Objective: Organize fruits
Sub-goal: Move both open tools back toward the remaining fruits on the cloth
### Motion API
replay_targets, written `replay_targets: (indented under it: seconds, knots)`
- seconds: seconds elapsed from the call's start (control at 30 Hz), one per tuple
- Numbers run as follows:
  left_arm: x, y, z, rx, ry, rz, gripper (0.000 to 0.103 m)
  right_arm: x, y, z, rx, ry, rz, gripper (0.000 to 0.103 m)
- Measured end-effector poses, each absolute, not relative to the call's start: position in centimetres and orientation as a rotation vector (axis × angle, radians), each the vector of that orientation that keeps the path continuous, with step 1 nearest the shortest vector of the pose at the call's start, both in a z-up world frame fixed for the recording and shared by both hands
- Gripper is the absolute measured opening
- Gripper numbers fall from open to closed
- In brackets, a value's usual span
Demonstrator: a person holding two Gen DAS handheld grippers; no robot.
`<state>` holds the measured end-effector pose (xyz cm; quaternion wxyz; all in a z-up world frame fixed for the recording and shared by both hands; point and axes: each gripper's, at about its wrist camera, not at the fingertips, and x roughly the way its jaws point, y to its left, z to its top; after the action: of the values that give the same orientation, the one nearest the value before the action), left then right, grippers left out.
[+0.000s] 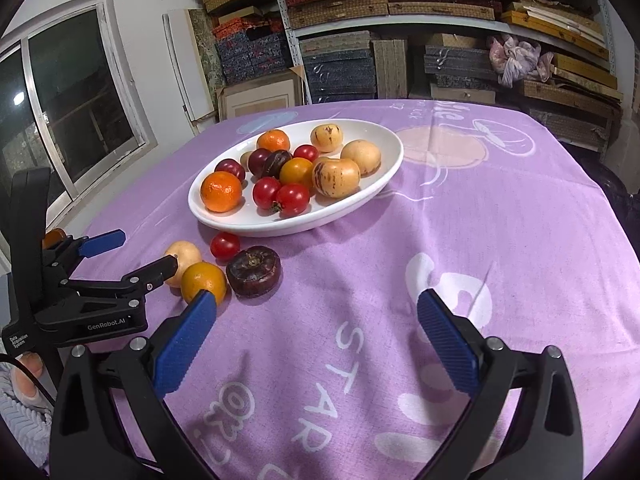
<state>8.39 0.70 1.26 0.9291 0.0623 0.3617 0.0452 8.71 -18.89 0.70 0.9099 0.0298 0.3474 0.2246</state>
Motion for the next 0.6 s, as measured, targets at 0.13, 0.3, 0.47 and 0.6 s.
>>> replay_targets:
  seconds: [0.13, 0.3, 0.47, 0.6]
  knots:
    - [8.32, 0.41, 1.03, 0.144, 0.739, 0.094, 0.098, 9.00, -19.21, 0.49, 0.084, 0.729, 0.455, 0.099]
    - [8.39, 0.46, 0.96, 0.136, 0.742, 0.094, 0.100, 8.88, -19.04, 0.50, 0.073, 0.725, 0.458, 0.099]
    - [8.42, 0.62, 0.98, 0.131, 0.746, 0.087, 0.100, 8.77, -18.94, 0.51, 0.064, 0.722, 0.460, 0.099]
    - [8.53, 0.64, 0.95, 0.129, 0.747, 0.085, 0.100, 8.55, -18.53, 0.61, 0.044, 0.719, 0.458, 0.099]
